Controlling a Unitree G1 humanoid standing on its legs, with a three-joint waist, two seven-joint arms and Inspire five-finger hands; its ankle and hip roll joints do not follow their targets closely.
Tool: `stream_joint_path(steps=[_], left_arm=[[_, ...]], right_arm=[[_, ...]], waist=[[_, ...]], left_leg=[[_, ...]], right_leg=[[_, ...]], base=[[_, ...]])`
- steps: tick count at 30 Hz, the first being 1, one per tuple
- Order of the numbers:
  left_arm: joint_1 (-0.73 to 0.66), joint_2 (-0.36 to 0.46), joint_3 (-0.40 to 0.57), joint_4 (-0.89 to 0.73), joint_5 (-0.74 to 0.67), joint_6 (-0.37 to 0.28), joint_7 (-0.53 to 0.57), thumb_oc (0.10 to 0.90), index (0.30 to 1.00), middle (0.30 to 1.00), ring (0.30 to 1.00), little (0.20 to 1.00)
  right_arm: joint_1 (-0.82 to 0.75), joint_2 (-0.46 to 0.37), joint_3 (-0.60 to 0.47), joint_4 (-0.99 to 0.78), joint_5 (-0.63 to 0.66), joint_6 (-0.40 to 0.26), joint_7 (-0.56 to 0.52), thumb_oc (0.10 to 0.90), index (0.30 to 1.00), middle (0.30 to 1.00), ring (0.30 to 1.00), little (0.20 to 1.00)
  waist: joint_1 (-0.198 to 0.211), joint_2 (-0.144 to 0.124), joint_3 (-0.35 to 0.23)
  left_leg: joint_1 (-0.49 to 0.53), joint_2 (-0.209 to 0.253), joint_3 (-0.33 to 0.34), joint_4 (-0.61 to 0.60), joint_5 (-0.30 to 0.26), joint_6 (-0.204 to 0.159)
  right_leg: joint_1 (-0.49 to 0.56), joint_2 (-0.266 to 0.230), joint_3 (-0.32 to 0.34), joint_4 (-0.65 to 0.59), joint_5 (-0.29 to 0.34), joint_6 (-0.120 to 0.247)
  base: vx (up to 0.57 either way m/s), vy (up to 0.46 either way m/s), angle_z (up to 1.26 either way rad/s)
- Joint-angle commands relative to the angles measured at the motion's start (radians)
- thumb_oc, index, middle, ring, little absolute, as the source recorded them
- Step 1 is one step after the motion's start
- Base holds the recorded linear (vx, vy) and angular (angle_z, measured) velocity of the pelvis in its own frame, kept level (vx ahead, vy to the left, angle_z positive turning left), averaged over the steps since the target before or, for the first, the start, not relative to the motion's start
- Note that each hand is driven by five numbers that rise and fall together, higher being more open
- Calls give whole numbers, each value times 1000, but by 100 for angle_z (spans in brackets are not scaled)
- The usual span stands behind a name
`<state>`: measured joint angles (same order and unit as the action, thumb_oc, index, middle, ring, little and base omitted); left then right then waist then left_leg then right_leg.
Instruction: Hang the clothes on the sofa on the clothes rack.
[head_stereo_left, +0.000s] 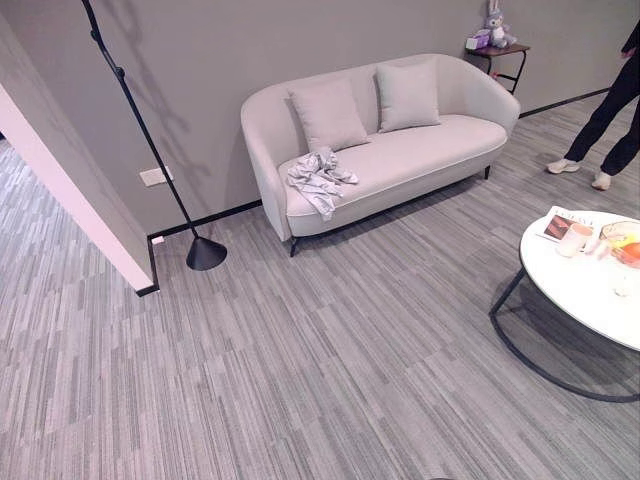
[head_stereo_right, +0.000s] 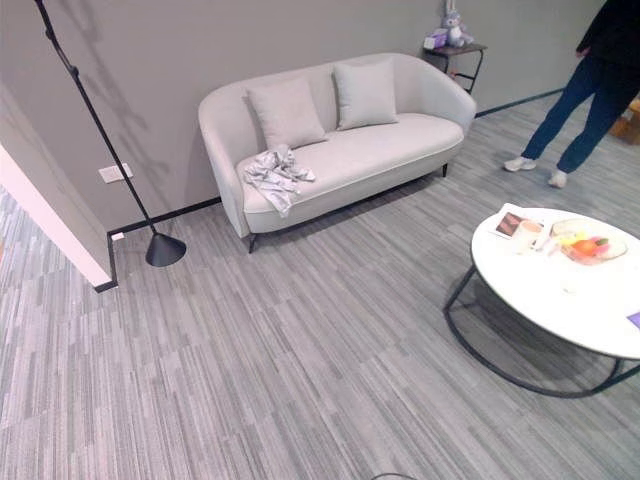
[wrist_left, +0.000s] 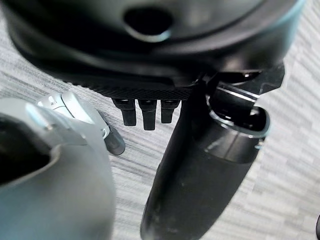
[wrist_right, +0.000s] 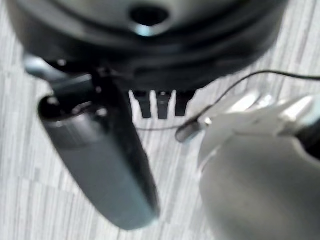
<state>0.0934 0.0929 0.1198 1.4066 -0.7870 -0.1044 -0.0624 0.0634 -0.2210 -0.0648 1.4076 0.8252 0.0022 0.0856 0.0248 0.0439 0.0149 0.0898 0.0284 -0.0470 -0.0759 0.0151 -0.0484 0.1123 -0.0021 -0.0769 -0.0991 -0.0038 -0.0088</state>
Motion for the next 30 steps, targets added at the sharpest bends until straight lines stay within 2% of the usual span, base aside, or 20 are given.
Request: stream_joint_path(steps=[1, 11, 14, 16, 17, 18, 19, 20, 22, 23, 25, 26, 28, 30], left_arm=[[-46, 14, 32, 71, 21, -22, -14, 800, 900, 900, 900, 900], [-53, 18, 15, 66, 38, -22, -14, 800, 900, 900, 900, 900], [-66, 26, -5, 63, 56, -22, -14, 800, 900, 900, 900, 900], [-73, 34, -9, 62, 62, -20, -16, 800, 900, 900, 900, 900], [-73, 34, -9, 62, 62, -20, -16, 800, 900, 900, 900, 900], [-78, 38, -14, 61, 75, -22, -13, 800, 900, 900, 900, 900], [-78, 38, -14, 61, 75, -22, -13, 800, 900, 900, 900, 900], [-84, 46, -12, 62, 93, -18, -9, 800, 900, 900, 900, 900], [-86, 57, -14, 67, 106, -15, -4, 800, 900, 900, 900, 900], [-86, 61, -14, 70, 112, -14, 0, 800, 900, 900, 900, 900], [-85, 67, -12, 72, 125, -16, 3, 800, 900, 900, 900, 900], [-84, 67, -12, 72, 125, -16, 3, 800, 900, 900, 900, 900], [-89, 71, -19, 70, 138, -18, 0, 800, 900, 900, 900, 900], [-95, 75, -23, 70, 142, -21, 0, 800, 900, 900, 900, 900]], right_arm=[[-47, 1, -17, 53, -6, -18, 17, 800, 900, 900, 900, 900], [-40, 11, -9, 51, -11, -9, 31, 800, 900, 900, 900, 900], [-42, 22, 22, 44, -44, -2, 42, 800, 900, 900, 900, 900], [-44, 20, 29, 37, -75, -4, 42, 800, 900, 900, 900, 900], [-44, 20, 29, 37, -75, -4, 42, 800, 900, 900, 900, 900], [-39, 19, 35, 35, -108, -6, 44, 800, 900, 900, 900, 900], [-40, 19, 34, 35, -109, -6, 44, 800, 900, 900, 900, 900], [-41, 19, 41, 32, -134, -5, 51, 800, 900, 900, 900, 900], [-42, 25, 46, 24, -139, -2, 59, 800, 900, 900, 900, 900], [-40, 32, 49, 20, -144, -3, 59, 800, 900, 900, 900, 900], [-26, 43, 50, 20, -141, 0, 61, 800, 900, 900, 900, 900], [-25, 43, 50, 20, -141, 0, 61, 800, 900, 900, 900, 900], [-23, 43, 49, 28, -142, -1, 58, 800, 900, 900, 900, 900], [-23, 44, 47, 32, -138, -1, 53, 800, 900, 900, 900, 900]], waist=[[-3, -47, -33], [1, -56, -37], [5, -59, -28], [4, -59, -9], [5, -60, -9], [5, -55, 11], [6, -57, 11], [4, -46, 44], [0, -30, 70], [-1, -30, 76], [-3, -37, 81], [-4, -36, 82], [-5, -39, 84], [-9, -53, 87]], left_leg=[[-24, -51, -8, 1, -50, 35], [-19, -67, -8, 9, -69, 53], [-24, -79, -17, 23, -81, 71], [-26, -83, -18, 32, -87, 83], [-27, -84, -17, 33, -88, 83], [-14, -84, -13, 35, -95, 94], [-16, -86, -11, 35, -95, 95], [5, -83, -5, 36, -101, 109], [35, -73, -1, 26, -105, 116], [55, -73, 2, 18, -112, 116], [75, -75, 5, 8, -128, 113], [76, -73, 4, 8, -129, 112], [76, -68, -7, 7, -145, 97], [81, -67, -19, 6, -162, 83]], right_leg=[[2, -41, -1, 12, -63, 60], [6, -60, -8, 25, -66, 70], [-26, -74, -16, 110, -88, 73], [-68, -74, -20, 199, -106, 82], [-71, -74, -20, 205, -109, 82], [-120, -81, -34, 320, -104, 111], [-126, -83, -32, 329, -108, 112], [-188, -101, -49, 483, -59, 156], [-267, -122, -70, 640, -11, 179], [-294, -144, -87, 673, 7, 184], [-312, -180, -115, 620, 1, 173], [-309, -179, -117, 618, 1, 172], [-308, -190, -133, 457, -11, 147], [-302, -201, -115, 260, 34, 149]], base=[[31, 52, -8], [23, 64, -2], [-4, 109, 3], [-36, 94, 3], [-37, 121, 0], [-24, 82, 3], [-26, 172, -5], [-4, 139, -9], [52, 149, -18], [117, 77, -10], [122, 3, 2], [122, -52, 8], [165, -111, 8], [218, -166, 8]])
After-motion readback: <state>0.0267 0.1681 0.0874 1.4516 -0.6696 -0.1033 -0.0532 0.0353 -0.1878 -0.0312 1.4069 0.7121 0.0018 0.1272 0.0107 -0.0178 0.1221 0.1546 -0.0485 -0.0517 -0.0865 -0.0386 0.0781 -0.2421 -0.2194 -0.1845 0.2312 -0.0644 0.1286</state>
